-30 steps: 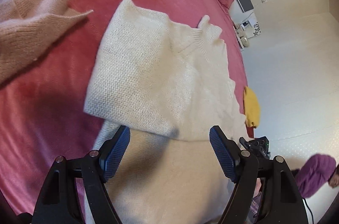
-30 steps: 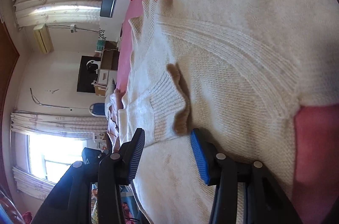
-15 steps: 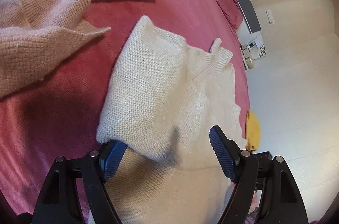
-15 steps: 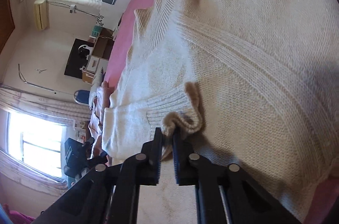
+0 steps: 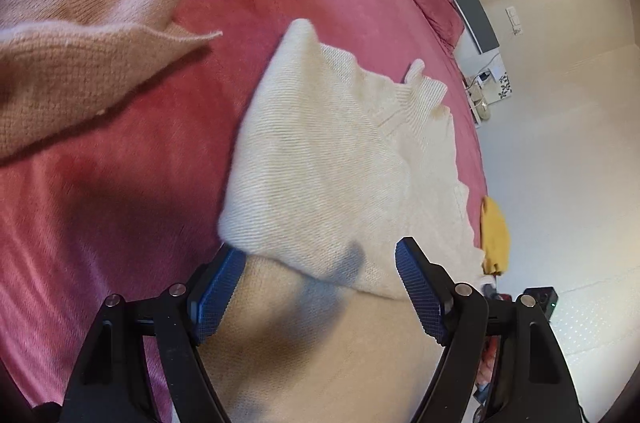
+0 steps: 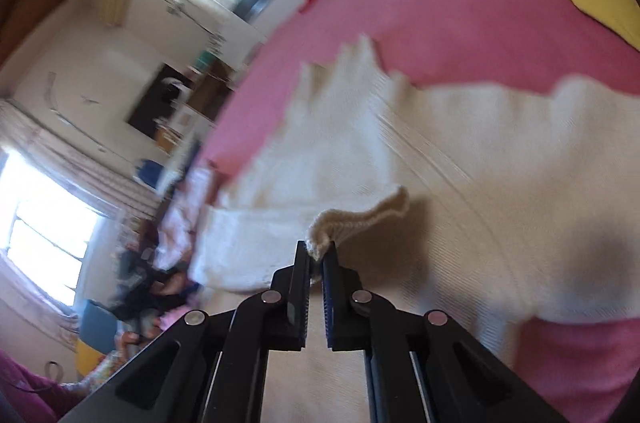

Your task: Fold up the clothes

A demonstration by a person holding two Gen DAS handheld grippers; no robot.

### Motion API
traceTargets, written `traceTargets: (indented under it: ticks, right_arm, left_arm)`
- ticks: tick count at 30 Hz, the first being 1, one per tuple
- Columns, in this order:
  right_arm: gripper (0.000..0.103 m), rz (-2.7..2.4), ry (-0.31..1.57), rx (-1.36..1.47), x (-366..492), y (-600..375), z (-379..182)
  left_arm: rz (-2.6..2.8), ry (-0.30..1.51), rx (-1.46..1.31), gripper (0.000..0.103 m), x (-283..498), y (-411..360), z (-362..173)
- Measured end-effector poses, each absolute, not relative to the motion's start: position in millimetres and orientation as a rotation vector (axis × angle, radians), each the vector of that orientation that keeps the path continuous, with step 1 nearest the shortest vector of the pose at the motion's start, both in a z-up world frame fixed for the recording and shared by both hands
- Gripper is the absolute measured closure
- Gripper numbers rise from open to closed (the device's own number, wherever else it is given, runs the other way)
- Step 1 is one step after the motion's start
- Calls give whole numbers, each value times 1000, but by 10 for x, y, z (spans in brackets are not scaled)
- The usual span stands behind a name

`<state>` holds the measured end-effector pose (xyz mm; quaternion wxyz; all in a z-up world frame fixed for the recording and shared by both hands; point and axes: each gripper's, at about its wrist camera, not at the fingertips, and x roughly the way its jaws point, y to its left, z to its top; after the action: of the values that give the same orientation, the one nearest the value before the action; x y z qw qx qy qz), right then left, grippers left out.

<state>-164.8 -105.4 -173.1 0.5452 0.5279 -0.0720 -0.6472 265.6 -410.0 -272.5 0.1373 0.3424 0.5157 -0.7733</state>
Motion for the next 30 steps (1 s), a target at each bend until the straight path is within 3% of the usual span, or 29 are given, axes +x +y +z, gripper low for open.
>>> traceTargets:
  ticks: [5, 7, 14, 19, 23, 27, 29, 30]
  right_arm:
    - [92, -1574, -145, 1416, -1706, -941, -2206]
    - [85, -1557, -206, 1447, -1736, -886, -2230]
    - [77, -1616, -251, 1492, -1883, -659, -2045]
    - [73, -1500, -385, 1403, -1860, -891, -1880]
    - [73, -1341, -389, 1466, -1859, -1365, -2167]
    - [84, -1346, -519, 1549, -2076, -1339, -2514]
    - [81, -1338, -594, 1548, -2116, -1263, -2527]
    - [74, -1363, -565, 1521, -2101, -1210, -2441]
  left_arm:
    - [-2228, 1446, 1049, 24, 2777, -4050, -2641]
    - [-2234, 1437, 1064, 24, 2790, -4049, -2549]
    - [-2391, 1391, 1045, 24, 2359, -4138, -2157]
    - [-2390, 1347, 1068, 24, 1847, -4336, -2288]
    - [-2275, 1367, 1108, 24, 1755, -4508, -2637]
    - [-2301, 1336, 1082, 24, 1796, -4492, -2713]
    - [-2314, 1255, 1098, 24, 1783, -4404, -2642]
    - [-2321, 1218, 1103, 24, 1778, -4355, -2598]
